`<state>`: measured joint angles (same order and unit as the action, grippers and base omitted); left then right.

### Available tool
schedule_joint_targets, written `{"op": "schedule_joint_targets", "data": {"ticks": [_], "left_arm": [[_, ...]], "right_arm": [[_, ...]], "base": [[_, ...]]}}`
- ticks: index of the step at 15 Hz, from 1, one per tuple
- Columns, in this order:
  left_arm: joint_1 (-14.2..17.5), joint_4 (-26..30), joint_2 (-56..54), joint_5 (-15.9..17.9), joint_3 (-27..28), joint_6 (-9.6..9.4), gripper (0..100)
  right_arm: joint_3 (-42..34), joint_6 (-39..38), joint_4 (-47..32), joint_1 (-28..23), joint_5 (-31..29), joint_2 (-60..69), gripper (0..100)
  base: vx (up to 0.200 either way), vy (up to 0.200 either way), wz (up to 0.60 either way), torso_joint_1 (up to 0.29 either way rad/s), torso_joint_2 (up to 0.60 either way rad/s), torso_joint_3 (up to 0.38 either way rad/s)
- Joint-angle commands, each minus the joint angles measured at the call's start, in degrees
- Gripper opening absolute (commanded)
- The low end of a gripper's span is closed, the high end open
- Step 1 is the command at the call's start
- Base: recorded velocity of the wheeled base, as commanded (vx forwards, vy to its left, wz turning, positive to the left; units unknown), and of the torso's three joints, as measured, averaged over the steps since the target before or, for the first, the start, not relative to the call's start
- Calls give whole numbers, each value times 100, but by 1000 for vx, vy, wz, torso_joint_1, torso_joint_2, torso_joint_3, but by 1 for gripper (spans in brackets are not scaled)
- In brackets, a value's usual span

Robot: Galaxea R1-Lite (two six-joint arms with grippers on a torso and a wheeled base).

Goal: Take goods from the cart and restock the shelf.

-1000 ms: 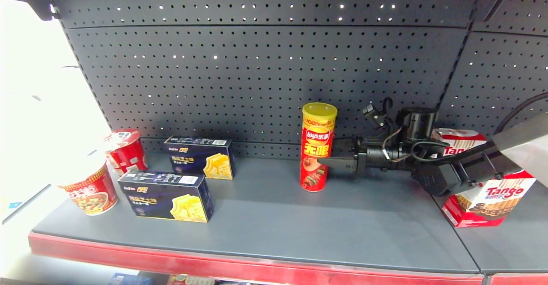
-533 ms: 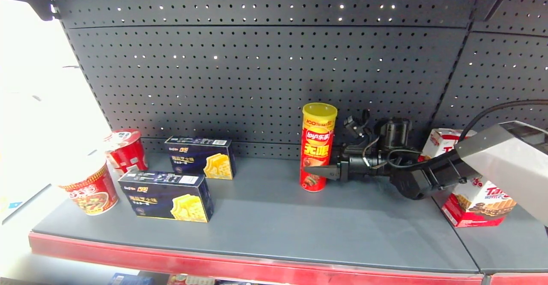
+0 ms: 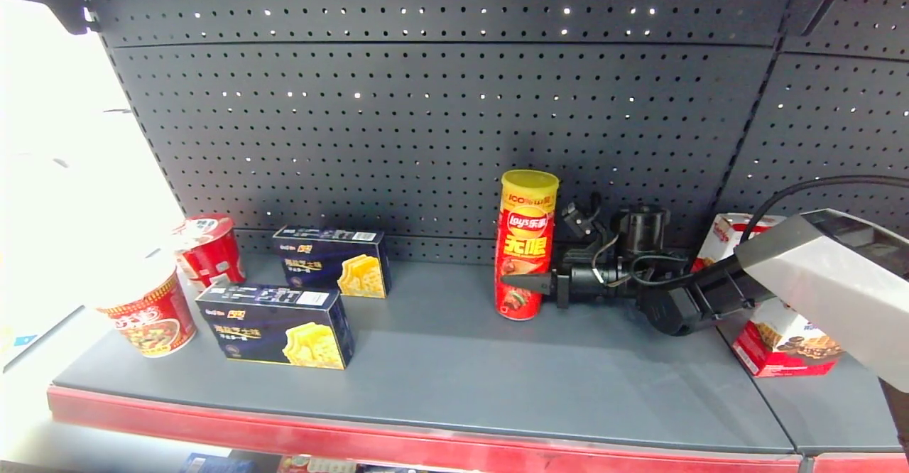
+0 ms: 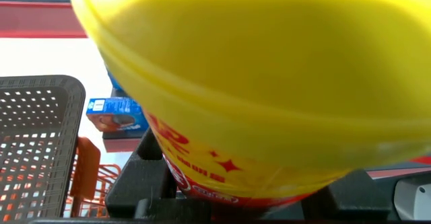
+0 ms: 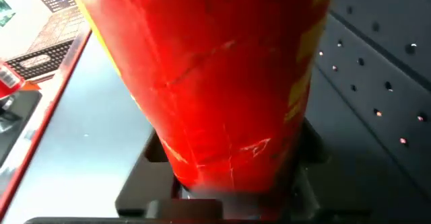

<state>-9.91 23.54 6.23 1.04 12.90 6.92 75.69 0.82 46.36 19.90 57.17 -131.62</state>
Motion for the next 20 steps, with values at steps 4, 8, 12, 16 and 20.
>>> {"op": "schedule_joint_targets", "data": {"ticks": [4,8,12,16,20], "left_arm": [[-2,1,10,2,2,2,0],[-2,-16,10,99,-7,2,0],[-2,-34,10,283,-15,2,0],[-2,-42,10,257,-15,-7,0],[-2,-42,1,230,-15,-7,0]], "right_arm": [[-485,6,13,181,-312,814,0],[-1487,15,75,278,-558,1640,0],[-2902,50,66,392,-505,3055,0],[-4106,375,110,348,-488,3749,0],[-4581,384,330,252,-497,3863,0]], "base": [[0,0,0,0,0,0],[0,0,0,0,0,0],[0,0,0,0,0,0],[0,0,0,0,0,0],[0,0,0,0,0,0]]}}
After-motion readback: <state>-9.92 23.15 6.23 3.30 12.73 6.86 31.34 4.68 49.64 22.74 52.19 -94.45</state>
